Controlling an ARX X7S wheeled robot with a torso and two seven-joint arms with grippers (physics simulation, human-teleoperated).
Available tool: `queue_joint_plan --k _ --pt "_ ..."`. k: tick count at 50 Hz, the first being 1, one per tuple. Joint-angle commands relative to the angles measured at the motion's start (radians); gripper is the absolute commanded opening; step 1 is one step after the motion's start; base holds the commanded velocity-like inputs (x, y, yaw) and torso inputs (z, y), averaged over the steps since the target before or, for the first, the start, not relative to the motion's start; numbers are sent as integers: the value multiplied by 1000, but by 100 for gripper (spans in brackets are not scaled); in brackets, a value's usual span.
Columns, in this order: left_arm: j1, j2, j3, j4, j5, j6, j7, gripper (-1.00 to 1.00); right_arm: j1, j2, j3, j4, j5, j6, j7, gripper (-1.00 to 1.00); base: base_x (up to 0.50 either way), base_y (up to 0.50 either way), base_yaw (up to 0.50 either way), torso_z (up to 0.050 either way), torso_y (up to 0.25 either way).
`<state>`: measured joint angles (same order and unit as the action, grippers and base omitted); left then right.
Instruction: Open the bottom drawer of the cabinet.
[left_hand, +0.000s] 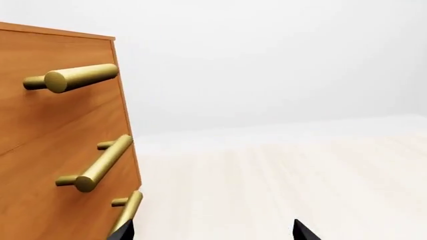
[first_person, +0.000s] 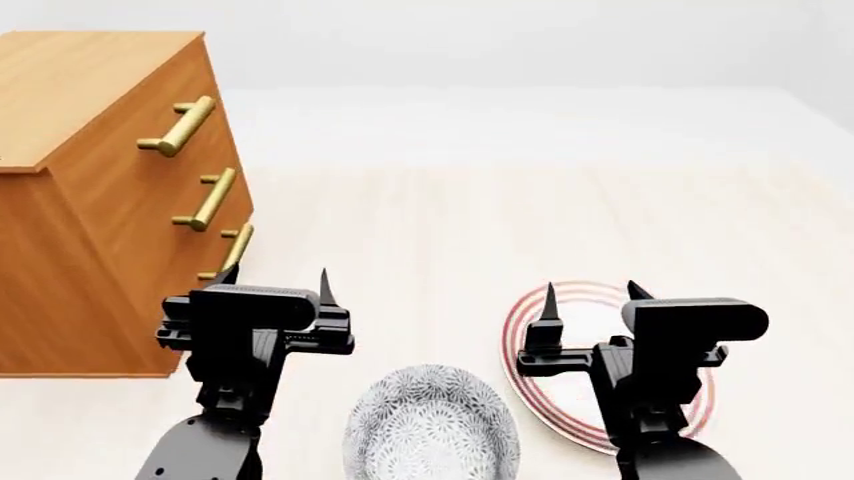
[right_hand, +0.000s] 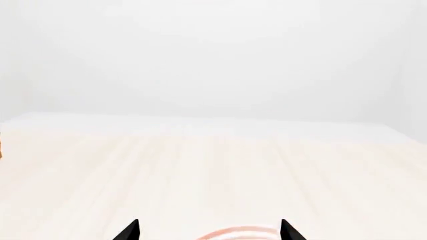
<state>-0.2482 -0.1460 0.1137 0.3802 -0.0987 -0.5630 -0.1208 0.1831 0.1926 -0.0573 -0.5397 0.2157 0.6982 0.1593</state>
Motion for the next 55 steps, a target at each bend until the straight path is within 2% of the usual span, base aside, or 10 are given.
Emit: queue_joint_plan --k 1,8,17,21,23,28,33,46,55 --pt "3 -8 5 -4 -7 8 -9 100 -2 6 -3 -1 5 -4 6 100 500 0 0 0 0" --pt "3 -12 8 -7 -11 11 -14 100 -4 7 -8 9 12 -18 2 100 500 0 0 0 1" --pt "-6 -19 15 12 -25 -19 -12 100 2 15 -17 4 19 -10 -1 100 0 0 0 0 0" --pt "-39 -36 41 18 1 -83 -26 100 4 16 -17 10 24 -7 0 100 0 0 0 0 0" --pt "-90 -51 73 30 45 -160 -48 100 6 17 -18 12 25 -4 1 100 0 0 0 0 0" --pt "-188 -111 185 59 98 -293 -11 100 13 20 -24 22 26 0 3 100 0 0 0 0 0" --pt "-321 -175 394 -69 249 -343 -13 100 18 22 -31 23 27 1 4 100 0 0 0 0 0" --pt "-454 -167 565 -380 327 -340 8 100 19 26 -38 33 29 -7 9 100 0 0 0 0 0" --pt "-542 -127 673 -632 410 -286 -52 100 26 28 -42 25 35 3 15 100 0 0 0 0 0"
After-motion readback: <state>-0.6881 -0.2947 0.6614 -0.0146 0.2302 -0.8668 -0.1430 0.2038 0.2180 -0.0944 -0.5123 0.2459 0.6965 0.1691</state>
